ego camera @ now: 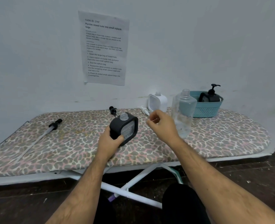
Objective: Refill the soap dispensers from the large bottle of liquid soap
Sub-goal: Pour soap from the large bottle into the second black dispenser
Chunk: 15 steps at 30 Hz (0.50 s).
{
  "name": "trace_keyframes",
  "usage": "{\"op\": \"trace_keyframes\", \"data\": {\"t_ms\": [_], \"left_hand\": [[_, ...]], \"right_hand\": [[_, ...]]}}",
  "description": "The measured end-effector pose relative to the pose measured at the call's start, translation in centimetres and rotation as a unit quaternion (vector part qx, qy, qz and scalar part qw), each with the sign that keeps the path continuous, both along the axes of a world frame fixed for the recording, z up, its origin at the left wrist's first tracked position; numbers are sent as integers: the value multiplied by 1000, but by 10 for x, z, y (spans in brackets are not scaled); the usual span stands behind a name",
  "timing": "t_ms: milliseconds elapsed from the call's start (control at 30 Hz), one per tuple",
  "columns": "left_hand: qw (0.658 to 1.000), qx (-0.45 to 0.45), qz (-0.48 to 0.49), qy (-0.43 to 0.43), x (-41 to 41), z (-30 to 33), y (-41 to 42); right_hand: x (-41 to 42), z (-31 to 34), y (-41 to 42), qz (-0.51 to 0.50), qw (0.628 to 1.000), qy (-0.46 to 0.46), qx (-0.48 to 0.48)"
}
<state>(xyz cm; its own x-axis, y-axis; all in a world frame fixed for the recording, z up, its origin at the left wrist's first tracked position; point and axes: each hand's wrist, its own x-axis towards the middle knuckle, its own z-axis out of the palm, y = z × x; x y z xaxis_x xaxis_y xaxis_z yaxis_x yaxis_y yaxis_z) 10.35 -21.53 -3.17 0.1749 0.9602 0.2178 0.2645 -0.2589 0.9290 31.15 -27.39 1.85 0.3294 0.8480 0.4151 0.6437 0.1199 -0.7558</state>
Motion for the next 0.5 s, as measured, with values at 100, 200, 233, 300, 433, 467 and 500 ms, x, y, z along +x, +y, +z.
{"op": "trace_keyframes", "data": {"t_ms": [100, 200, 233, 300, 433, 467, 500], "left_hand": [[1000, -6, -8, -7, 0, 2, 1], [999, -22, -32, -26, -2, 5, 3], [998, -28, -43, -36, -3, 6, 3], [997, -40, -59, -43, -5, 7, 6], [994, -58, -84, -38, -13, 8, 14], [992, -70, -95, -41, -17, 7, 18], [989, -83, -112, -53, -20, 6, 20]], "right_hand": [[-7, -5, 12, 40, 998, 37, -40], [-10, -9, 24, 100, 986, 111, -68], [-11, -11, 28, 119, 981, 135, -73], [-12, -15, 37, 148, 970, 176, -78], [-20, -16, 49, 187, 953, 225, -84], [-21, -16, 53, 190, 950, 233, -84], [-21, -19, 57, 191, 948, 240, -87]]}}
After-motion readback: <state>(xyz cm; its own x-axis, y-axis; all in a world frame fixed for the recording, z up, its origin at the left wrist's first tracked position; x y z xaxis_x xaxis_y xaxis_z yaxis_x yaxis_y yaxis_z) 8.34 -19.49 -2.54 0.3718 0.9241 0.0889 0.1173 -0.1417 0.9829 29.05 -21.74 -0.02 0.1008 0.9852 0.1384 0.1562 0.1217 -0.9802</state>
